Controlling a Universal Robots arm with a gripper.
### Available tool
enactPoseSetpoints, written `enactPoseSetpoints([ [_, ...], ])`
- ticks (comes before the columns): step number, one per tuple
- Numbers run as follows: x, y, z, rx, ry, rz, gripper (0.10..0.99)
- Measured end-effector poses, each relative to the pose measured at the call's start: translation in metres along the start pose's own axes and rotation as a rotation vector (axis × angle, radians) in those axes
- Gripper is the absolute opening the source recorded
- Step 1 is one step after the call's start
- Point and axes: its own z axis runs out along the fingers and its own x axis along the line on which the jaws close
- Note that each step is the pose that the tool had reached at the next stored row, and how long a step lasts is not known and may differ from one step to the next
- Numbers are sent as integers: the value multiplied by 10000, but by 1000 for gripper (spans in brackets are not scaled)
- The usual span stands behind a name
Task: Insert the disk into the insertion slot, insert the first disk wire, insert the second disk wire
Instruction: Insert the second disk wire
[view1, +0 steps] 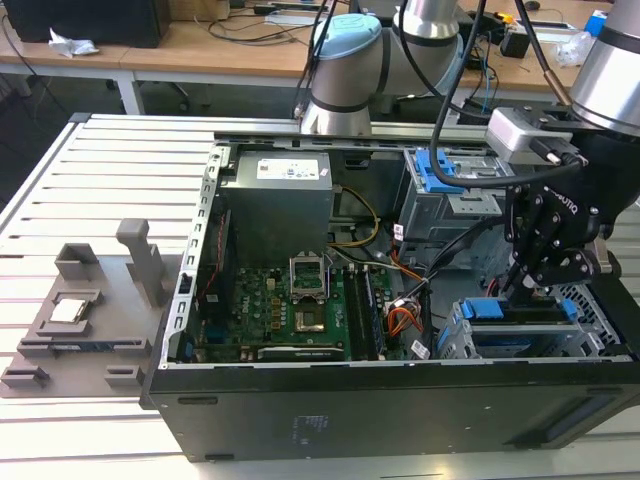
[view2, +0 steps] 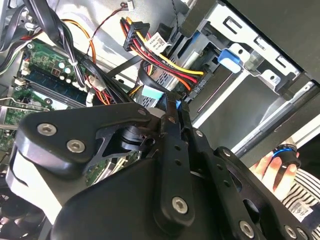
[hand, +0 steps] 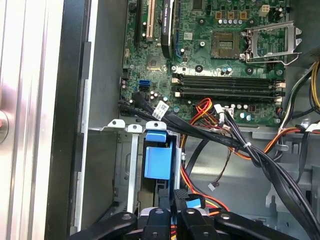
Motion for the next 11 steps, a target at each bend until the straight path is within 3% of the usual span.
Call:
enactPoseSetpoints([
  [6, 0, 0, 1, 1, -17, -1, 149],
  [9, 9, 4, -67, 1, -13, 0, 149],
  [11, 32, 6, -74, 3, -44, -2, 149],
])
